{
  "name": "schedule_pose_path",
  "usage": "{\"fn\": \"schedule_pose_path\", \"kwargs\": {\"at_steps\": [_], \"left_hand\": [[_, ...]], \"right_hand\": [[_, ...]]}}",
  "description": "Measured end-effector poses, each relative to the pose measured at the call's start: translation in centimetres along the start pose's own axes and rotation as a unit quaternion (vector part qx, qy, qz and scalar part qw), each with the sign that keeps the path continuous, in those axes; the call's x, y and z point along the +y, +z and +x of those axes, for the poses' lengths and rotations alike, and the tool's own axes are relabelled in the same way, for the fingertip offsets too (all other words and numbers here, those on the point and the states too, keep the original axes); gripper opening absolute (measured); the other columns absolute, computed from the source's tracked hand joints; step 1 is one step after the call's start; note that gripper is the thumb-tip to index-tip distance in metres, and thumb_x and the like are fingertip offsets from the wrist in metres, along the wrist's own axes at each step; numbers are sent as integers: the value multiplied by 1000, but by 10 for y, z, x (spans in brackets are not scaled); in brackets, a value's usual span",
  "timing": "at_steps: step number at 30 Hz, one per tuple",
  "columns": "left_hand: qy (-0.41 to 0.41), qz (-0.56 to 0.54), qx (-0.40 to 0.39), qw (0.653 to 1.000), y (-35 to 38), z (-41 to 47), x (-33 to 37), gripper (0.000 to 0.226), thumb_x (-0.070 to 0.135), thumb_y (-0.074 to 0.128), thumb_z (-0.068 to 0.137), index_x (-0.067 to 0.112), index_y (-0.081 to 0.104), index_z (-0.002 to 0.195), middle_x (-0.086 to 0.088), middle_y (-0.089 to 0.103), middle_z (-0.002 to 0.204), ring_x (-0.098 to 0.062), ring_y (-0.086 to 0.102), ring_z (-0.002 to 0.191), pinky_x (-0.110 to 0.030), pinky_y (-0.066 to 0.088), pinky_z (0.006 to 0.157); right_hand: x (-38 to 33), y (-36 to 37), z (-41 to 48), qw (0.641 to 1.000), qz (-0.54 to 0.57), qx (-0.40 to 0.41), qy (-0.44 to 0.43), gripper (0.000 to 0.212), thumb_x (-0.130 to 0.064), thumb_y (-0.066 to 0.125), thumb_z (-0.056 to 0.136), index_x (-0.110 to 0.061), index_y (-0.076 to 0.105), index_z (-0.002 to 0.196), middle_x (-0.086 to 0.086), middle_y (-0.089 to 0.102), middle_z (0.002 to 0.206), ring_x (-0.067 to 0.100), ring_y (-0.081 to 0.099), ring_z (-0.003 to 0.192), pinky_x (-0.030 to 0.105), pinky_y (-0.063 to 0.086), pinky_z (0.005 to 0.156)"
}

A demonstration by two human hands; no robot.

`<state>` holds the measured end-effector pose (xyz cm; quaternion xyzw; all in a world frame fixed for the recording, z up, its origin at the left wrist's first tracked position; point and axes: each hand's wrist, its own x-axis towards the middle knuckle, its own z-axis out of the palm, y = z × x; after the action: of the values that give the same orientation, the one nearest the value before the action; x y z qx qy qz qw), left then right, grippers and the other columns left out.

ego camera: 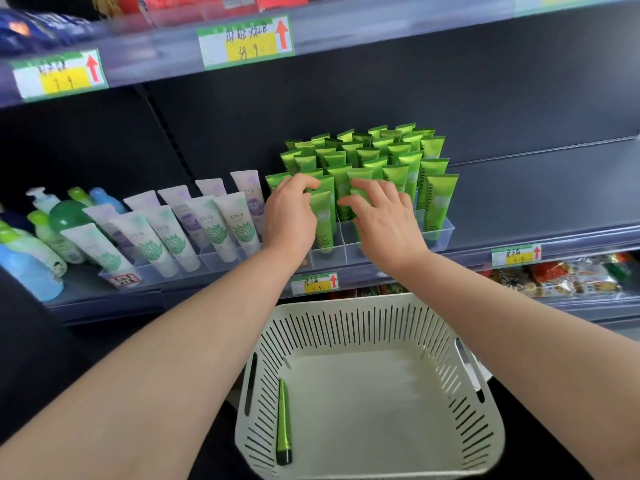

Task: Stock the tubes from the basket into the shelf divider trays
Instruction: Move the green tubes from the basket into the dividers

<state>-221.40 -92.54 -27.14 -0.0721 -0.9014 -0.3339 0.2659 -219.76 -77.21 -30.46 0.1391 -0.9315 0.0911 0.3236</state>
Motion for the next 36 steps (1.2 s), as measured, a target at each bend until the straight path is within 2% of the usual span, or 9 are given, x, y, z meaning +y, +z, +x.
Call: {"fn": "schedule_pose_path", "kwargs": {"at_steps": [4,7,14,19,24,28,32,34,36], "left_hand": [[20,-50,1,999,-5,-27,-6,27,2,49,95,18,69,104,4,67,111,-15,59,104,-22,42,84],[14,-65,-6,998,-1,-57,-16,27,2,49,94,17,69,104,5,68,108,-15,61,101,-27,48,85],[-108,22,-129,985,24,-127,-65,29,5,50,94,20,63,116,2,64,119,-21,59,111,-36,50,90],[-234,187,-340,891,48,-173,-108,35,7,54,94,12,54,128,-7,57,128,-25,55,112,-32,44,87],[-265,234,-499,791,56,-225,-141,24,3,49,93,2,58,115,-3,56,85,-20,58,83,-29,45,67],[-276,246,-513,775,68,-238,-145,50,-3,45,90,-2,38,140,-16,60,118,-30,62,102,-37,53,85],[-265,249,-554,749,73,-241,-142,50,-3,46,89,3,36,137,-20,31,146,-35,54,118,-38,47,94],[-244,241,-564,751,76,-242,-146,52,0,47,88,8,38,138,-17,26,149,-34,52,120,-38,45,98],[-228,203,-547,780,79,-243,-148,50,3,50,88,14,43,136,-9,32,143,-29,52,114,-36,45,96]], "right_hand": [[-11,5,-17,1000,4,-10,-16,46,1,69,70,-16,63,113,11,56,128,37,51,111,46,43,77],[-19,16,-42,999,8,-28,-28,49,1,69,68,-17,63,113,10,56,127,35,50,113,45,43,78],[-31,48,-104,991,15,-129,-38,50,-4,73,66,-21,62,112,4,57,122,32,53,107,40,44,78],[-39,68,-146,958,31,-284,-38,50,-11,55,88,-27,45,135,1,36,145,26,33,130,39,31,101],[-38,92,-190,918,46,-394,-29,51,-12,52,91,-29,40,138,-1,32,146,23,29,131,37,31,104],[-34,103,-204,895,49,-442,-16,50,-12,49,93,-28,39,139,1,30,148,21,27,134,37,29,104],[-36,113,-216,876,54,-479,-5,49,-12,49,93,-27,41,138,2,29,148,23,27,134,37,29,104],[-38,116,-221,870,60,-489,-2,48,-12,48,92,-27,41,137,2,31,147,23,28,133,37,30,104],[-40,118,-225,865,68,-498,0,47,-10,47,92,-26,42,137,2,32,146,23,29,132,37,31,103]]}}
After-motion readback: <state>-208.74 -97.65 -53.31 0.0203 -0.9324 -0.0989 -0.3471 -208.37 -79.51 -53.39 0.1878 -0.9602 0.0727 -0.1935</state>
